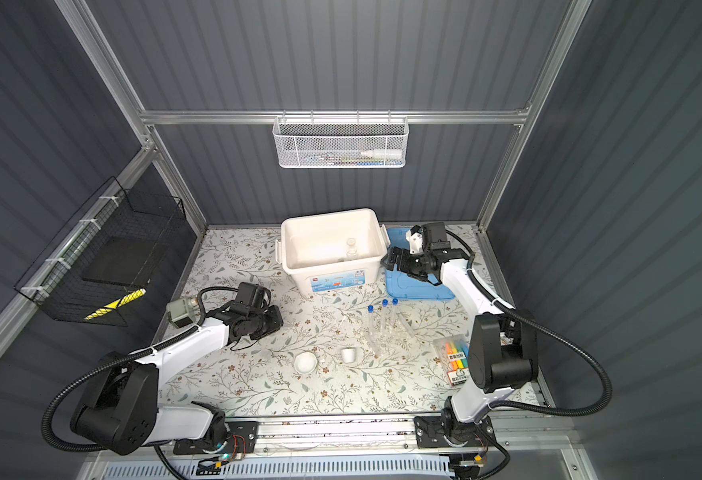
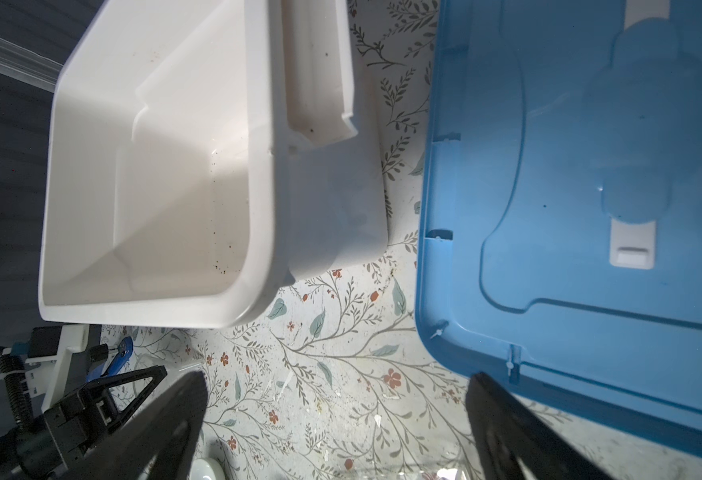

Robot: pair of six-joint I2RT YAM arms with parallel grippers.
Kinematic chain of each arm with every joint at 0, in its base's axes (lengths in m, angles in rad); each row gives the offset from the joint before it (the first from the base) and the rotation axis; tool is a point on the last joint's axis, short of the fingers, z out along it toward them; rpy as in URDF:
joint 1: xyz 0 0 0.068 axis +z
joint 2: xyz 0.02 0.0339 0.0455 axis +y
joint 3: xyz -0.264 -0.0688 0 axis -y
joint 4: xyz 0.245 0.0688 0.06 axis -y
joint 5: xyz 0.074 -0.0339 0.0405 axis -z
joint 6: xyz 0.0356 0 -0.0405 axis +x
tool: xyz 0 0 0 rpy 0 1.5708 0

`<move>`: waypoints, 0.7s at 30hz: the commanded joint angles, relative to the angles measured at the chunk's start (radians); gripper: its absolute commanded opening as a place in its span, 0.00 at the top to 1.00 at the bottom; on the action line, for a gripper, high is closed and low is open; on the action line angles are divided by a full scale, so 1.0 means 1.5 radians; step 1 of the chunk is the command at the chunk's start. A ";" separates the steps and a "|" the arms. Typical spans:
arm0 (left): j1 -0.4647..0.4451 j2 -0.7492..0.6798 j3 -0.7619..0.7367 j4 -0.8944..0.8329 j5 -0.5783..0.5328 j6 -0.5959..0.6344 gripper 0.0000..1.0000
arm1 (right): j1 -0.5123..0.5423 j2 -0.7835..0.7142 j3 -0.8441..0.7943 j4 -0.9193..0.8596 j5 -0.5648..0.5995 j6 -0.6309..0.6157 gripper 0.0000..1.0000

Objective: Organize the chemistry lab equipment
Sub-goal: 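Close the left gripper on the funnel stem and lift it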

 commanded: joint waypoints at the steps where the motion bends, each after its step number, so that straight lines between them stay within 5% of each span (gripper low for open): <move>1: 0.005 -0.023 0.020 0.004 0.007 -0.009 0.94 | -0.004 0.000 0.010 -0.003 -0.010 0.000 0.01; 11: 0.004 -0.083 0.111 -0.018 -0.059 -0.005 0.96 | -0.004 0.016 0.027 0.008 -0.017 0.007 0.01; 21: 0.004 -0.066 0.316 -0.119 -0.133 0.084 0.98 | -0.005 0.034 0.059 0.020 -0.028 0.014 0.01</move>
